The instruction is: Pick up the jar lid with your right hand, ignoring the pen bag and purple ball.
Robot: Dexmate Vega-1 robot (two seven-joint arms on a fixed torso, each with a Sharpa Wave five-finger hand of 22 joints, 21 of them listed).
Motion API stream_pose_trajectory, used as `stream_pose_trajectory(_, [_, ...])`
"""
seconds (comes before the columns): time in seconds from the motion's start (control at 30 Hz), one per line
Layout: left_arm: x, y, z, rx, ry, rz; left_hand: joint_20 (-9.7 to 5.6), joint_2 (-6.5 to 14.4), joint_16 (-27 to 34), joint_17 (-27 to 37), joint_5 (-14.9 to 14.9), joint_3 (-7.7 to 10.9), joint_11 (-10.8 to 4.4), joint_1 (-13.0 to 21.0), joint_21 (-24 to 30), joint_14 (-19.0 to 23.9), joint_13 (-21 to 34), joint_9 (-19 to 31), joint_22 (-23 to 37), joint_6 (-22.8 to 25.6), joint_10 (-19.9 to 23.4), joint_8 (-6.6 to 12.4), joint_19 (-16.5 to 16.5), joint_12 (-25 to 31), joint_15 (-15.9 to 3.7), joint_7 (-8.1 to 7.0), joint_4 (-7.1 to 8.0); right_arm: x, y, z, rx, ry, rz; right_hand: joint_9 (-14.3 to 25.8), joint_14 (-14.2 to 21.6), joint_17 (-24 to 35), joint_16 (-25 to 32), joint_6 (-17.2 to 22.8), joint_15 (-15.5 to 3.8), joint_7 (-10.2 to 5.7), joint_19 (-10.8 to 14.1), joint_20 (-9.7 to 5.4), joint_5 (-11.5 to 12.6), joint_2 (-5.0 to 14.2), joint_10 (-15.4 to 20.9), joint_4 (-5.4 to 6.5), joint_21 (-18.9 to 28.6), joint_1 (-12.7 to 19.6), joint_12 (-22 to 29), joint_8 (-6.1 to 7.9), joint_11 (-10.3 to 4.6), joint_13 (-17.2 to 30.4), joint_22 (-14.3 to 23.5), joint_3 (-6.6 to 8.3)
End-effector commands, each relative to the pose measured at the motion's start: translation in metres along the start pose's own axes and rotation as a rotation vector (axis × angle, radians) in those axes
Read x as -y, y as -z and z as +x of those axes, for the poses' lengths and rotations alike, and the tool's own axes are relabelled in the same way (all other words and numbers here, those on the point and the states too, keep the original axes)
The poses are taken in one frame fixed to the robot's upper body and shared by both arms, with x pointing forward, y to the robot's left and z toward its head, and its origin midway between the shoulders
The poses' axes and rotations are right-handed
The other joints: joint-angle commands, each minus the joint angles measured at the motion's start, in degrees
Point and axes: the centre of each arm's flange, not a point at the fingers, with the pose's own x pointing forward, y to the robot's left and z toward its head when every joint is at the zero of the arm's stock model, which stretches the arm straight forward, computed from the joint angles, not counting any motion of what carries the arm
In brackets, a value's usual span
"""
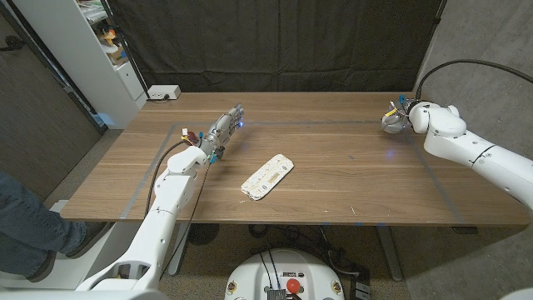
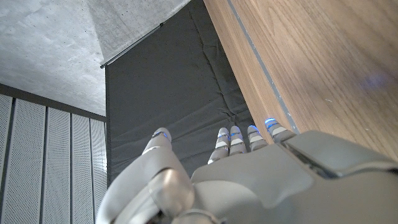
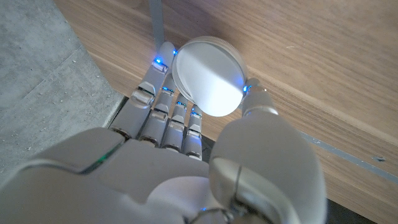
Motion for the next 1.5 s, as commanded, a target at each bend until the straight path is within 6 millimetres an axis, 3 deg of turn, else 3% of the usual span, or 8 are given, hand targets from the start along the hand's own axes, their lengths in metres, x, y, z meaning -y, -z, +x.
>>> stream_pose_trajectory(0.03, [0.001, -0.002, 0.006, 0.007, 0.016, 0.001, 0.28, 0.55, 0.21, 0.25, -0.02, -0.04, 0.24, 0.18, 0.09, -0.60, 0.23, 0.31, 0.29, 0.10, 0.03, 0.15, -0.53, 0.06, -0.18, 0.23, -0.32, 0.020, 0.003, -0.010, -0.003, 0.029, 0.005, 0.15, 0.98, 0.35, 0.40, 0.40, -2.30, 0.14, 0.04, 0.10, -0.25, 0.50, 0.38, 0.27, -0.17, 0.09, -0.24, -0.10, -0.02, 0.22, 0.17, 0.05])
stream_pose_trajectory(0.8, [-0.002, 0.001, 0.008, 0.018, 0.031, -0.016, 0.24, 0.61, 0.24, 0.24, -0.02, -0.04, 0.22, 0.18, 0.10, -0.58, 0.23, 0.31, 0.29, -0.07, 0.03, 0.09, -0.57, 0.06, -0.41, 0.02, -0.42, 0.052, -0.004, -0.032, -0.006, 0.067, 0.012, 0.17, 1.28, 0.49, 0.29, 0.73, -2.16, 0.08, -0.07, 0.20, -0.67, 0.49, 0.75, 0.49, -0.31, -0.07, -0.35, -0.22, 0.18, 0.26, 0.18, -0.24])
stream_pose_trajectory(1.5, [-0.010, 0.003, 0.008, 0.026, 0.021, -0.030, 0.20, 0.77, 0.17, 0.22, -0.01, 0.03, 0.10, 0.31, 0.09, -0.77, 0.24, 0.31, 0.28, -1.27, -0.37, -0.22, -0.65, -0.09, -0.63, -0.38, -0.63, 0.070, -0.014, -0.033, -0.008, 0.079, 0.010, 0.18, 1.42, 0.64, 0.15, 0.86, -2.22, 0.15, 0.04, 0.16, -1.04, 0.56, 0.96, 0.65, -0.36, -0.14, -0.51, -0.41, 0.30, 0.30, 0.18, -0.48])
